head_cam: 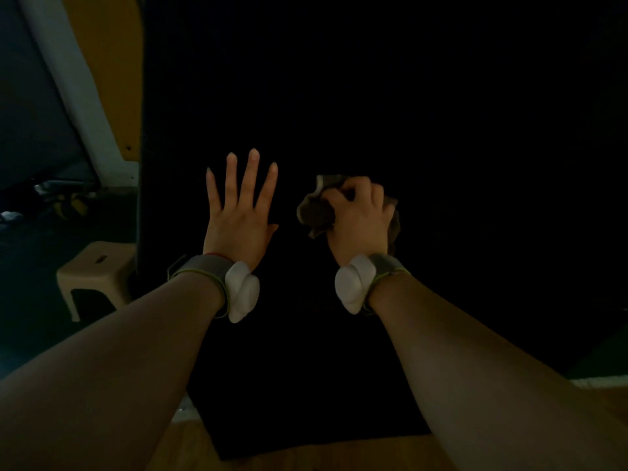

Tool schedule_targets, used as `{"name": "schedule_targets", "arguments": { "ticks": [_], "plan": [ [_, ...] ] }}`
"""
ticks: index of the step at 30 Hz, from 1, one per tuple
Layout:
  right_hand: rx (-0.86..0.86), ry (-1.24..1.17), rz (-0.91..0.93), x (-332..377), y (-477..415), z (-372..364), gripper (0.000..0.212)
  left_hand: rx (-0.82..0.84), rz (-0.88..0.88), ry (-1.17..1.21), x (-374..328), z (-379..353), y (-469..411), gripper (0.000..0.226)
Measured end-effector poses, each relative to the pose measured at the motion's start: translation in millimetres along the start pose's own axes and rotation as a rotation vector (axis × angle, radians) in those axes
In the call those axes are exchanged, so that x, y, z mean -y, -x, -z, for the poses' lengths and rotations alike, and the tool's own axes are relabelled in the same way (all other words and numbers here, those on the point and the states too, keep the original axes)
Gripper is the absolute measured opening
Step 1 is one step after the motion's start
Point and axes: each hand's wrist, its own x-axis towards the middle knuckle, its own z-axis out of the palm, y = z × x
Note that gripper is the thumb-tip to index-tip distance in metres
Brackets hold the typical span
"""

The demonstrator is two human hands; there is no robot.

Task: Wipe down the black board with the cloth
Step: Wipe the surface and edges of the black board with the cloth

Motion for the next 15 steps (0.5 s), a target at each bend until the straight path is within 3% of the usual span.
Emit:
{"name": "schedule_targets", "arguments": {
  "ticks": [12, 15],
  "plan": [
    [0.386, 0.013, 0.012, -20.4, 66.9, -55.0, 0.039, -0.011, -0.019, 0.000, 0.4, -1.2, 5.7, 0.092],
    [0.377, -0.013, 0.023, -21.4, 71.0, -52.0, 0.040, -0.003, -0.014, 0.002, -2.5, -10.1, 22.1, 0.092]
  ]
}}
